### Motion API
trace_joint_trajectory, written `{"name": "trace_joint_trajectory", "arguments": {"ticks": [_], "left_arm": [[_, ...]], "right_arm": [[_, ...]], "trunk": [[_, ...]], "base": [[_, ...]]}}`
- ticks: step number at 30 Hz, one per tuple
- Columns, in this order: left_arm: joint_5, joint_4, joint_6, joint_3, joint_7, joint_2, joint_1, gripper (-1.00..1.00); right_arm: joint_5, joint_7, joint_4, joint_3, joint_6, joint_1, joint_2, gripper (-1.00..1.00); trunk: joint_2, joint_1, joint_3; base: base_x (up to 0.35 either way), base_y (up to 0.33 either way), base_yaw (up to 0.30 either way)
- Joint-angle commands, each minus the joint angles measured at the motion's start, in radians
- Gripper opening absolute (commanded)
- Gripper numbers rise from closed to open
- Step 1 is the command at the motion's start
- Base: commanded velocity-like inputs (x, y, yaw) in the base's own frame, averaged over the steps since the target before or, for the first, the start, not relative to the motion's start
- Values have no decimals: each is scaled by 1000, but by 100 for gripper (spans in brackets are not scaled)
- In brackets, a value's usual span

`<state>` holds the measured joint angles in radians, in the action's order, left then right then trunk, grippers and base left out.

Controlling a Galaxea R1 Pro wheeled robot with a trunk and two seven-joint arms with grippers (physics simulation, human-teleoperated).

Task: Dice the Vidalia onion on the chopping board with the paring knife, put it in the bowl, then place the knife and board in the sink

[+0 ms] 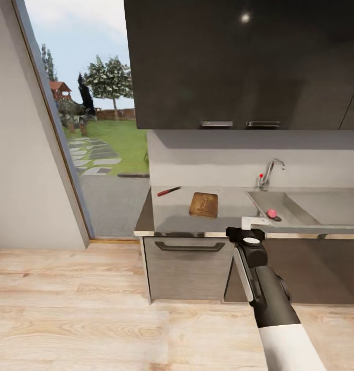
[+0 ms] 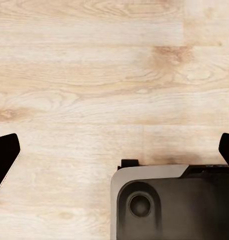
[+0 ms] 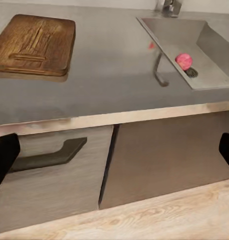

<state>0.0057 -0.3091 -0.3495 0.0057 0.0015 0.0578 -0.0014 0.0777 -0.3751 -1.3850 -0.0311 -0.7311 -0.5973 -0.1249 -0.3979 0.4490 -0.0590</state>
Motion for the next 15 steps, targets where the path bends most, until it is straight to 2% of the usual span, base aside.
{"name": "trace_joint_trajectory", "arguments": {"ticks": [1, 2, 4, 15], "left_arm": [[0, -1, -2, 0, 0, 0, 0, 100], [0, -1, -2, 0, 0, 0, 0, 100], [0, -1, -2, 0, 0, 0, 0, 100], [-1, -1, -2, 0, 0, -1, 0, 100]], "right_arm": [[8, 0, 34, -1, -8, -24, 0, 100], [8, 0, 94, 0, -7, -65, 0, 100], [8, -1, 128, 0, -6, -95, 0, 100], [6, 2, 153, 9, -1, -119, 5, 100]], "trunk": [[-2, 1, -2], [-2, 1, -2], [-2, 1, -2], [-2, 1, -2]], "base": [[233, 194, 0], [235, 196, 0], [235, 197, 0], [235, 198, 0]]}}
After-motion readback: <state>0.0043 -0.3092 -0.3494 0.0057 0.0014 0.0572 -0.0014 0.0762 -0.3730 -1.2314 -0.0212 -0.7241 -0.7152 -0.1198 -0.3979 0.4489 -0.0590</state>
